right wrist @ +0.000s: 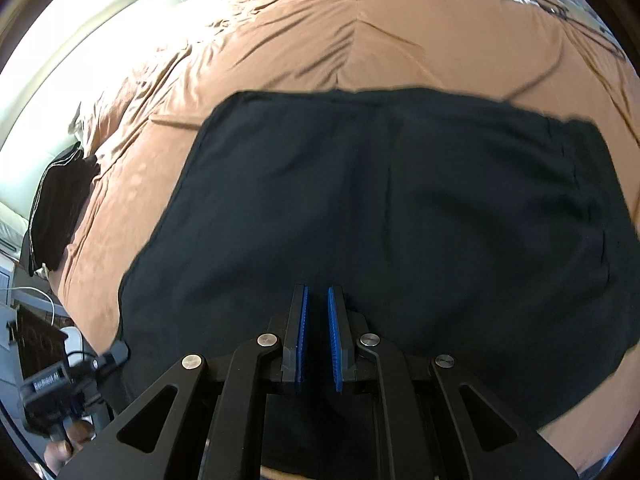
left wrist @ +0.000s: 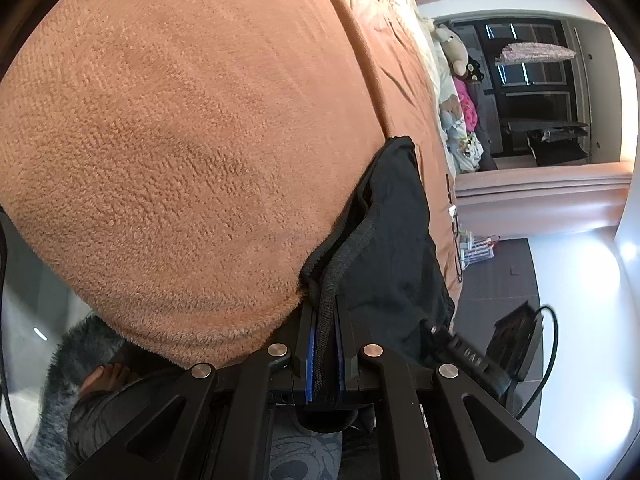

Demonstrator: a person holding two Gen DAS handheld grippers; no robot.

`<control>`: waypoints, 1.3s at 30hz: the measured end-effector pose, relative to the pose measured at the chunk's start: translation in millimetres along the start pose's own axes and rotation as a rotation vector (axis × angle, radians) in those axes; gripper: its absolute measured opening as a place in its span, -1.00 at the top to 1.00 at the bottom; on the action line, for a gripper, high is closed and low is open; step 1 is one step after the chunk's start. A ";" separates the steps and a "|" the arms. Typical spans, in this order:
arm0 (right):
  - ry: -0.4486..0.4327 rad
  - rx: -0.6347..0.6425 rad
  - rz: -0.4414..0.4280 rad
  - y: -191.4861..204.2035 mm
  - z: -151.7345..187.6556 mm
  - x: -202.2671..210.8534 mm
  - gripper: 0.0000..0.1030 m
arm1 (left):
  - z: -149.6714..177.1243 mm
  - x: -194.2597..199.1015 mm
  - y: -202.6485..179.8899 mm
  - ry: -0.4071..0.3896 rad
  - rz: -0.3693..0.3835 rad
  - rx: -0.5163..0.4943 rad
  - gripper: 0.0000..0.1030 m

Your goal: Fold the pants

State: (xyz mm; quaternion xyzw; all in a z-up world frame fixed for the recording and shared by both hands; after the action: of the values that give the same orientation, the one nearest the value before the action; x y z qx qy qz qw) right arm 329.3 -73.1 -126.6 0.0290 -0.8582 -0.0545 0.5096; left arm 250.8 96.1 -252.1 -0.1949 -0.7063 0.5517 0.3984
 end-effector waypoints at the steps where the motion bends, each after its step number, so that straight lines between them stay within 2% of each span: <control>1: -0.001 -0.007 -0.005 -1.0 3.5 2.3 0.86 | -0.2 -0.3 0.2 0.002 -0.001 -0.001 0.85; 7: 0.008 -0.010 -0.042 1.9 26.2 15.1 0.86 | -3.0 -5.4 -2.6 0.033 -0.004 -0.013 0.84; 9: 0.016 0.003 -0.049 2.1 32.1 19.1 0.86 | -5.1 -7.0 -3.8 0.046 -0.008 -0.023 0.77; 11: 0.008 0.001 -0.055 -0.8 34.4 25.0 0.86 | -7.7 -9.4 -5.9 0.056 -0.007 -0.032 0.47; 13: -0.006 -0.013 -0.064 -5.7 33.6 30.8 0.86 | -9.9 -12.7 -8.9 0.066 0.001 -0.035 0.34; 17: -0.047 -0.017 -0.076 -9.2 27.6 39.0 0.86 | -17.2 -21.9 -17.7 0.082 -0.032 -0.075 0.17; 22: -0.050 -0.026 -0.095 -12.8 24.2 34.1 0.86 | -26.5 -34.7 -22.2 0.106 -0.070 -0.103 0.14; 31: -0.061 -0.044 -0.152 -8.9 28.2 22.6 0.86 | -23.6 -41.6 -22.0 0.149 -0.091 -0.137 0.15; 33: -0.050 -0.044 -0.145 -7.1 32.0 14.9 0.86 | -22.2 -45.4 -22.2 0.160 -0.115 -0.155 0.41; 34: -0.041 -0.054 -0.145 -8.0 35.3 12.0 0.86 | -21.7 -47.3 -21.2 0.166 -0.133 -0.157 0.67; 35: -0.033 -0.072 -0.152 -10.4 39.7 9.0 0.86 | -20.8 -48.8 -20.3 0.175 -0.133 -0.150 0.74; 39: -0.046 -0.096 -0.159 -12.8 50.5 12.5 0.86 | -20.2 -43.9 -32.5 0.161 -0.098 -0.165 0.80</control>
State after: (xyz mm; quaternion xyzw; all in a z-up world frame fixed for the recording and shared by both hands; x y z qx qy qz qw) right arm 278.9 -83.8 -141.2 0.0713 -0.8610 -0.1363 0.4849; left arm 298.5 67.1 -235.5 -0.2358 -0.7236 0.4544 0.4629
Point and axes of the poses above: each gripper's, at about its wrist camera, not at the fingertips, and x roughly against the way its jaws point, y to its left, z to its underside, the point moved 5 cm from there along -x, roughly the way its jaws point, and after that the axes turned 13 degrees about z, right-handed, at the moved point
